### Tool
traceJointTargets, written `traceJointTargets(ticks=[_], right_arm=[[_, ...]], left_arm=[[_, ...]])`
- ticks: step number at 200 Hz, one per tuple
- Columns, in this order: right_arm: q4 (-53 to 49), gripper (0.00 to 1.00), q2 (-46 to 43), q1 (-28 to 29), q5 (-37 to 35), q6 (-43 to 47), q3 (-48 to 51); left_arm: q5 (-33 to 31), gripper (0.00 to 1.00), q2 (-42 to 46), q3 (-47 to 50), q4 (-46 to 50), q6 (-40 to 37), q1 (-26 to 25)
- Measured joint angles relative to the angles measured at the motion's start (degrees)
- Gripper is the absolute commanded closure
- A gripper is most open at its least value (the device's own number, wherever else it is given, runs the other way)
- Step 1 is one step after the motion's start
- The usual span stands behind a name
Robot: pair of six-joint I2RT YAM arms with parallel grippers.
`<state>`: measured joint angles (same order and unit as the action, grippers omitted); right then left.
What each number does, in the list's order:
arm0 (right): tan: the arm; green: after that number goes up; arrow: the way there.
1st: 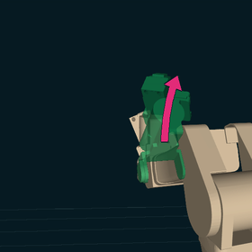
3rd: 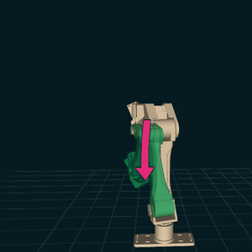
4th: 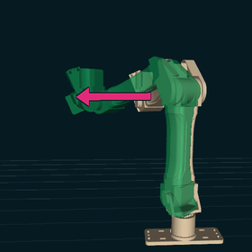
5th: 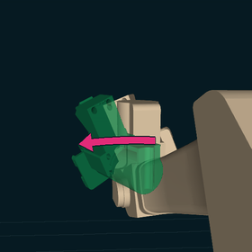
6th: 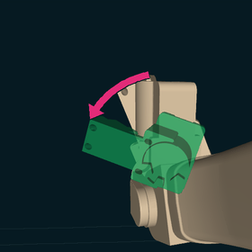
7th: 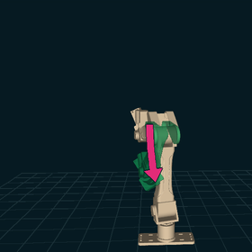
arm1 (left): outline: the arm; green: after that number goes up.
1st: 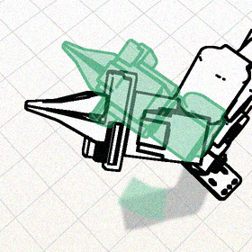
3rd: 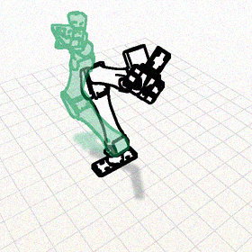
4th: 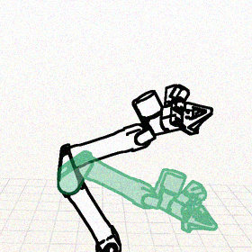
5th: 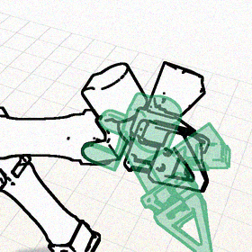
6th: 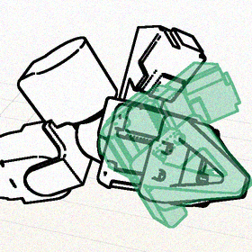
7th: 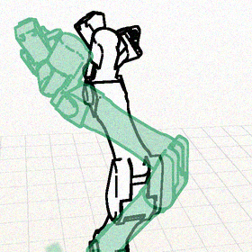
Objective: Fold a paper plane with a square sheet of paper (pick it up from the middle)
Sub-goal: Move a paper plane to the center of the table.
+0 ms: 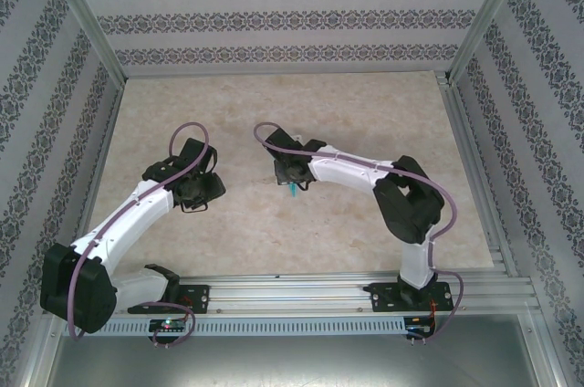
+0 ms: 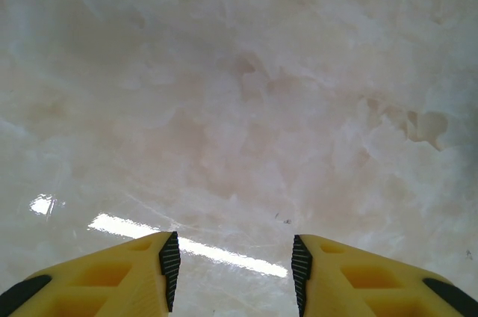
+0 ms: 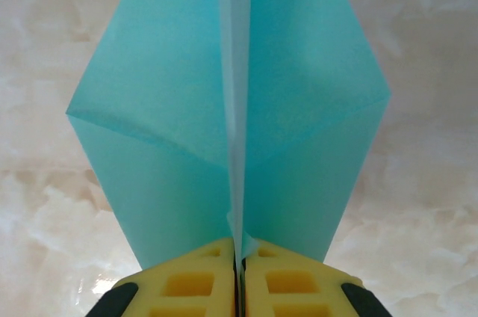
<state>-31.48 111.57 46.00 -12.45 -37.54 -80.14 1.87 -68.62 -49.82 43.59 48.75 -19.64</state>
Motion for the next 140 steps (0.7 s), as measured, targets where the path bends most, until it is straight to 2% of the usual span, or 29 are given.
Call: traceJointTargets(ticks=[37, 76, 98, 110, 140], right_arm=[[-2.4, 0.85, 4.3, 0.0, 0.2, -1.1, -2.0], [-3.9, 0.73, 6.2, 0.0, 1.0, -1.8, -2.6], [-4.2, 0.71, 7.3, -0.1, 1.3, -1.7, -3.2], [-4.4, 0.65, 7.8, -0.1, 1.3, -1.9, -3.7], [-4.6, 0.62, 8.2, -0.2, 1.4, -2.2, -4.2]], left_arm=[[0.0, 0.53, 0.0, 0.0, 0.0, 0.0, 0.3], [0.0, 0.52, 0.0, 0.2, -0.2, 0.0, 0.6], [0.0, 0.52, 0.0, 0.2, -0.4, 0.0, 0.9], [0.1, 0.52, -0.1, 0.2, -0.5, 0.0, 1.0], [0.5, 0.52, -0.6, 0.2, -0.7, 0.0, 1.0]])
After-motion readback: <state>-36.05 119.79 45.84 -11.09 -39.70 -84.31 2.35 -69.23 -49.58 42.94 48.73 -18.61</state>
